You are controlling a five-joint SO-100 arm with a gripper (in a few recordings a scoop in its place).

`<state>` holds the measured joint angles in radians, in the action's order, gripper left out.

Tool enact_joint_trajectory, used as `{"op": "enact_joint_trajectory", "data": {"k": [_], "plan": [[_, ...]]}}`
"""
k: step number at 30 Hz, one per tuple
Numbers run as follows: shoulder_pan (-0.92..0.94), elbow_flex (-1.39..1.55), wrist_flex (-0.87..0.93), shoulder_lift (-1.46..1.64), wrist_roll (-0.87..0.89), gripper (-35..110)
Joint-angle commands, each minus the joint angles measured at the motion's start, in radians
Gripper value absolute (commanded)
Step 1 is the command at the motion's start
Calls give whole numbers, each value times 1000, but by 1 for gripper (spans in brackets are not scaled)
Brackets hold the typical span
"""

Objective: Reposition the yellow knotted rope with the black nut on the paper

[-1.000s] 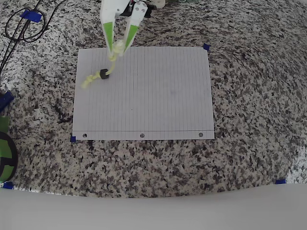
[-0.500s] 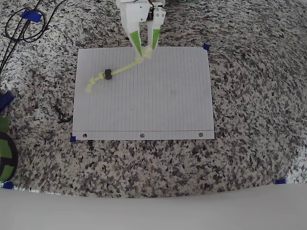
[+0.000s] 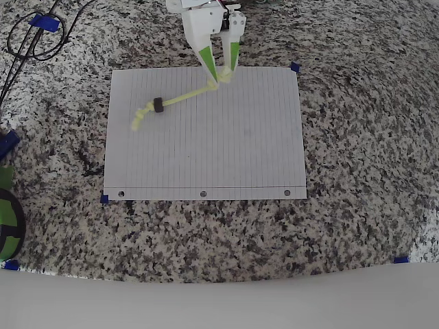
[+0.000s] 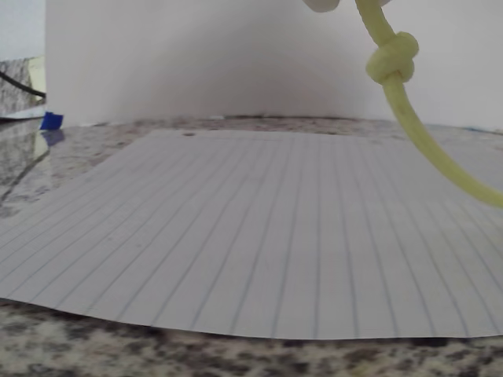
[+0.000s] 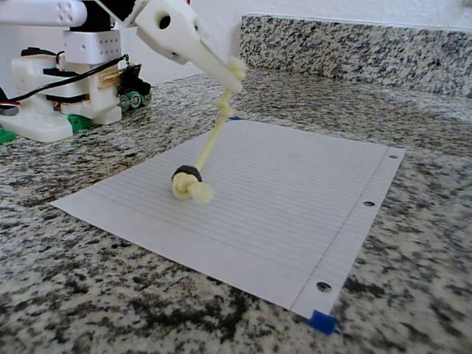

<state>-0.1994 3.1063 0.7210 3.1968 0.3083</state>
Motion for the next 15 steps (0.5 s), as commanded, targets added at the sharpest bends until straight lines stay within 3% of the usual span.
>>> {"op": "enact_joint_trajectory", "data": {"k": [1,6,12,15], "plan": [[-31,0,-35,18,-69,0],[-64,15,-80,35,-196,0],[-67,35,-84,41,-212,1],[-64,37,-101,41,-296,28]]}}
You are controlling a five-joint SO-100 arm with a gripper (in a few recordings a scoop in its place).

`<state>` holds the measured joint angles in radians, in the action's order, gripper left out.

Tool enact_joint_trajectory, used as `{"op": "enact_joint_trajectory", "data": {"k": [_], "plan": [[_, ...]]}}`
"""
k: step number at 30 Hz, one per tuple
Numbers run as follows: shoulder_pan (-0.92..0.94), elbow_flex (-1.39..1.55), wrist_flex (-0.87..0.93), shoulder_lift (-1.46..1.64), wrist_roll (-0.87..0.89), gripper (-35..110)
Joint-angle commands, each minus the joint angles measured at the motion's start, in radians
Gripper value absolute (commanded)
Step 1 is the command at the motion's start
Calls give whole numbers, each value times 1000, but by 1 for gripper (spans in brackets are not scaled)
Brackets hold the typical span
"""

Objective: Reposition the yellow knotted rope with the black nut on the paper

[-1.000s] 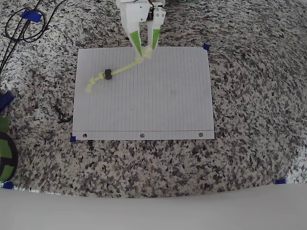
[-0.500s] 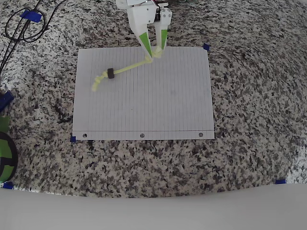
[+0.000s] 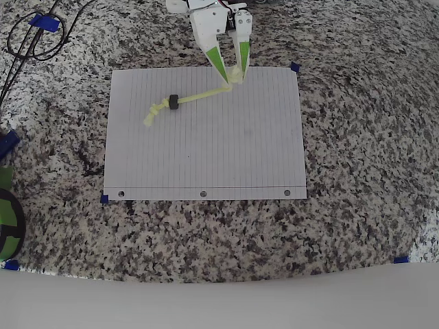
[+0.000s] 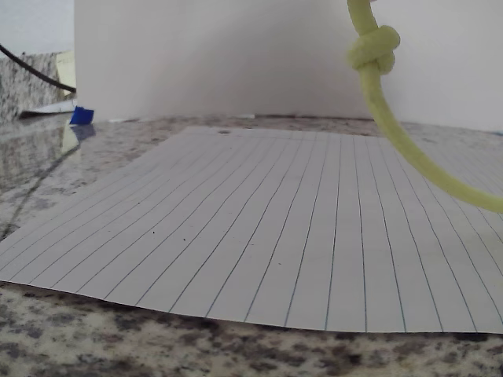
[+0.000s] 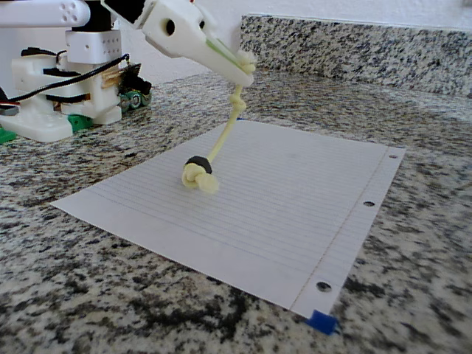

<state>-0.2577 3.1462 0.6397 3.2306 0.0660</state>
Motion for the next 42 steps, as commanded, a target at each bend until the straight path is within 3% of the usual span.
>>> {"op": "enact_joint_trajectory", "data": {"k": [1,6,12,18,25,34,42], "plan": [[-6,-3,-20,8,-64,32],[-11,-3,-18,11,-115,50],[-12,-3,-32,11,-121,54],[54,-3,-92,-21,-230,40],[212,-18,-241,-163,-390,0],[367,-26,-302,-235,-669,0],[436,-25,-190,-83,-948,0]]}}
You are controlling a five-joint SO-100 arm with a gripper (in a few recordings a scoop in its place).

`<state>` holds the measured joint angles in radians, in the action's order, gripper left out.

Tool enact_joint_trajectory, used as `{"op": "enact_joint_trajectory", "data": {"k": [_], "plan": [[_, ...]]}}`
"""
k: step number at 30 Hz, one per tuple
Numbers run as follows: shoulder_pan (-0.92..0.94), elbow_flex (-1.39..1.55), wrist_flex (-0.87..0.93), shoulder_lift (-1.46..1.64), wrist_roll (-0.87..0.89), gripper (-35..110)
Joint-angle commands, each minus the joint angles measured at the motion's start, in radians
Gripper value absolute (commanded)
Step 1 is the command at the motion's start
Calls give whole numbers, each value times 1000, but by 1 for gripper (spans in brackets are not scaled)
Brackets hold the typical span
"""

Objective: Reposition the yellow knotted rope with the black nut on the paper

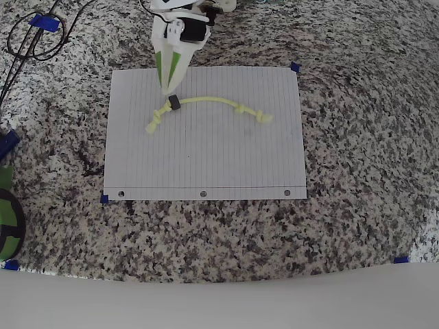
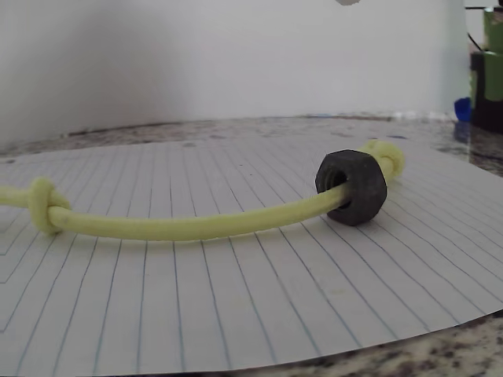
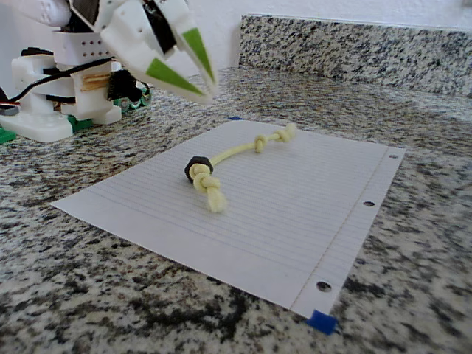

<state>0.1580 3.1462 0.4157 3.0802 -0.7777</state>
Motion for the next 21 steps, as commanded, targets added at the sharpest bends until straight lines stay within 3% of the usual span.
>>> {"op": "enact_joint_trajectory", "data": {"k": [1,13,21], "plan": [[29,-25,49,95,-160,0],[6,-21,158,236,-548,0],[-29,-20,397,252,-881,0]]}}
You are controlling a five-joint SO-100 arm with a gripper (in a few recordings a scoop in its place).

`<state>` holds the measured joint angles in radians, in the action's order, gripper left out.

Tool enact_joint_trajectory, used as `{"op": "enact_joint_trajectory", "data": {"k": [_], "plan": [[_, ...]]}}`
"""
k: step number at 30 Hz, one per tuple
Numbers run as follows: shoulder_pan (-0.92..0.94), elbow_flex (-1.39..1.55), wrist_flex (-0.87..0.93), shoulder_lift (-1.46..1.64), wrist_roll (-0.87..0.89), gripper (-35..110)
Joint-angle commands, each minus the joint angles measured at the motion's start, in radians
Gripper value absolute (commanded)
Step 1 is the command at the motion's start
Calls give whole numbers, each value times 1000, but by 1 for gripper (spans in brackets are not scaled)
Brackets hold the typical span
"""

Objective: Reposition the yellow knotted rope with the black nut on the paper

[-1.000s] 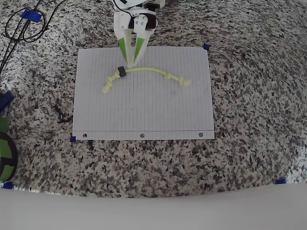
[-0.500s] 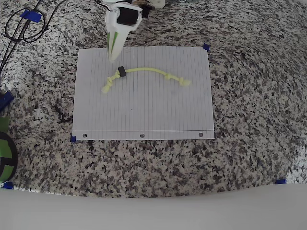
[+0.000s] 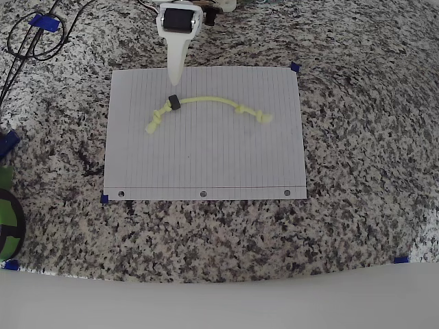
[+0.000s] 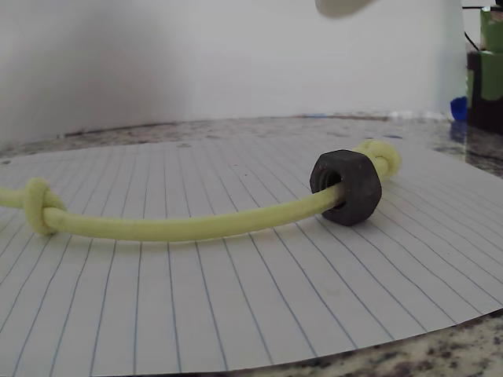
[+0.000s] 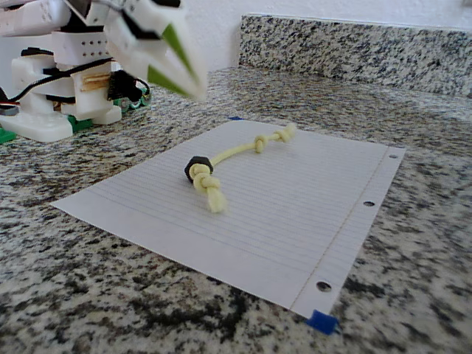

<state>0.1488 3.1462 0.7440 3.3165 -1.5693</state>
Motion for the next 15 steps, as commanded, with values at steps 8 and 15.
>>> {"op": "enact_joint_trajectory", "data": {"k": [8,15], "plan": [[-44,0,245,83,-91,0],[-64,12,405,92,-69,0]]}}
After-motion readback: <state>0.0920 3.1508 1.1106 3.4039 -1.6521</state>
